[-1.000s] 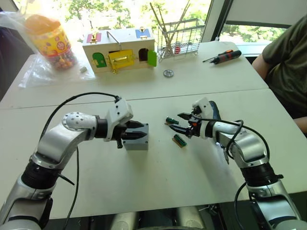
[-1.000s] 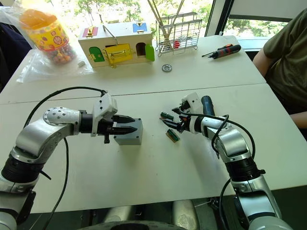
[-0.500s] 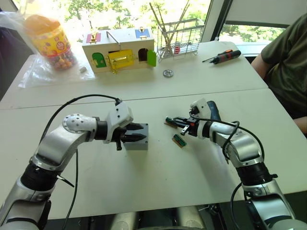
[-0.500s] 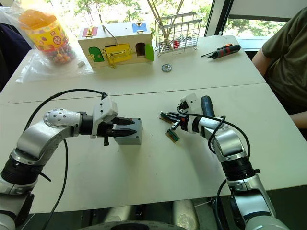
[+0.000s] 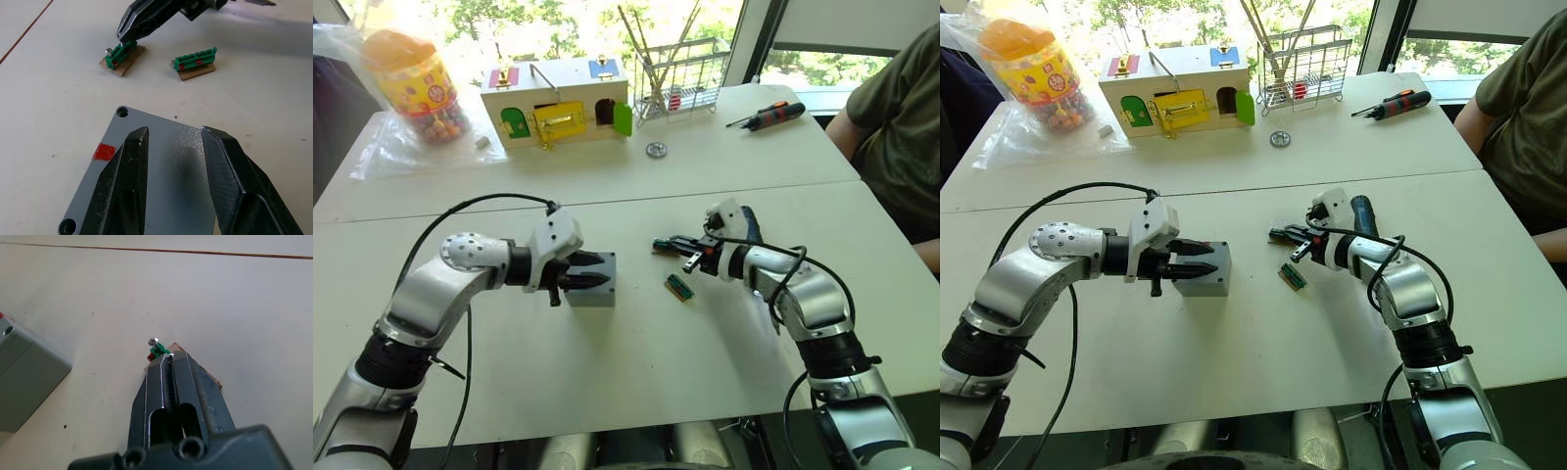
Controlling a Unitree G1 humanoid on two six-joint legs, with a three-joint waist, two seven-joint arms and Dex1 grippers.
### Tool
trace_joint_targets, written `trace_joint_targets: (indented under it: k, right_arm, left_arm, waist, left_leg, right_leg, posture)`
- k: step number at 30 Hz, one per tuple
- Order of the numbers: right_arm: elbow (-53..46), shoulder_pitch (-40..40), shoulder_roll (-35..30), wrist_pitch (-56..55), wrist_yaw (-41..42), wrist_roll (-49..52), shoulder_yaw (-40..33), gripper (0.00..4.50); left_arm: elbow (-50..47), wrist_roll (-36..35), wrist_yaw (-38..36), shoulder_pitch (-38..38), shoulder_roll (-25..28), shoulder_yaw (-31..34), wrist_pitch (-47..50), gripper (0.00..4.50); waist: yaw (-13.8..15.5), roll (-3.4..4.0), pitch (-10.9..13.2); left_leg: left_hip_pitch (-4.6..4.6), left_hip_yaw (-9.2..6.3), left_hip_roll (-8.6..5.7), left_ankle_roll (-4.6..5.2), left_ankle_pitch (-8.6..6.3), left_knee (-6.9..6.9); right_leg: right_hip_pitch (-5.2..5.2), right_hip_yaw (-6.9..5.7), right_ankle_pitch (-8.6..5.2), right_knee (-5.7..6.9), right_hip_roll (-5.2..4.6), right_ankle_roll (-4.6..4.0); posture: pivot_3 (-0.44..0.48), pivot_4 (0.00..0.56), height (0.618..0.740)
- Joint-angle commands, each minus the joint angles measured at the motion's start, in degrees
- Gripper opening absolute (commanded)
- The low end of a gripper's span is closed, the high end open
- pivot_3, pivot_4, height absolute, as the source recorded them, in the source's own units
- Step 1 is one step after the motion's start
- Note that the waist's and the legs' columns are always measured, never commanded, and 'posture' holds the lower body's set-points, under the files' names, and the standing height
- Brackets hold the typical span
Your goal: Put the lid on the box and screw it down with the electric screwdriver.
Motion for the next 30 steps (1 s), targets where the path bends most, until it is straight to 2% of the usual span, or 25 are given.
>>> trace_joint_targets:
  k: [1,6,14,21,30]
  right_arm:
    - [-4.3,-2.4,0.3,1.1,-0.7,2.2,-3.1,0.04]
    - [-8.0,-4.3,0.4,4.4,-0.1,4.4,-3.0,0.04]
    - [-12.9,-6.1,5.5,8.4,1.0,8.4,2.0,0.04]
    - [-11.9,-5.1,7.6,7.5,1.5,7.4,6.1,0.04]
    - [-11.6,-4.2,7.0,7.6,2.4,7.2,7.1,0.04]
  left_arm:
    - [0.3,-0.5,0.0,-1.0,0.5,2.5,-0.9,1.71]
    - [1.9,-1.1,-0.2,-2.2,1.1,4.4,-0.6,1.71]
    - [2.6,-1.4,-1.7,0.6,6.5,8.6,0.2,1.71]
    - [-0.7,-2.9,-0.4,3.4,6.6,10.1,2.4,1.71]
    - [-2.0,-3.6,0.8,4.3,6.5,9.8,3.1,1.71]
  waist:
    - [0.0,0.0,0.0]
    - [0.0,0.0,0.0]
    - [-0.4,0.0,0.0]
    - [0.1,0.0,0.0]
    - [-0.1,0.0,0.0]
  left_leg:
    - [0.0,0.0,0.0,0.0,0.0,0.0]
    - [0.0,0.0,0.0,0.0,0.0,0.0]
    - [0.0,-0.02,0.04,0.0,0.0,-0.07]
    - [0.0,-0.03,-0.01,0.0,0.0,0.0]
    - [0.0,-0.03,0.01,0.0,0.0,-0.02]
  right_leg:
    - [0.0,0.0,0.0,0.0,0.0,0.0]
    - [0.0,0.0,0.0,0.0,0.0,0.0]
    - [-0.06,0.01,0.0,0.01,0.03,0.0]
    - [-0.01,0.0,0.0,0.01,-0.02,0.0]
    - [-0.04,0.0,0.0,0.03,0.0,0.0]
  posture:
    - [0.0,0.15,0.74]
    - [0.0,0.15,0.74]
    - [0.0,0.15,0.74]
    - [0.0,0.15,0.74]
    - [0.0,0.15,0.74]
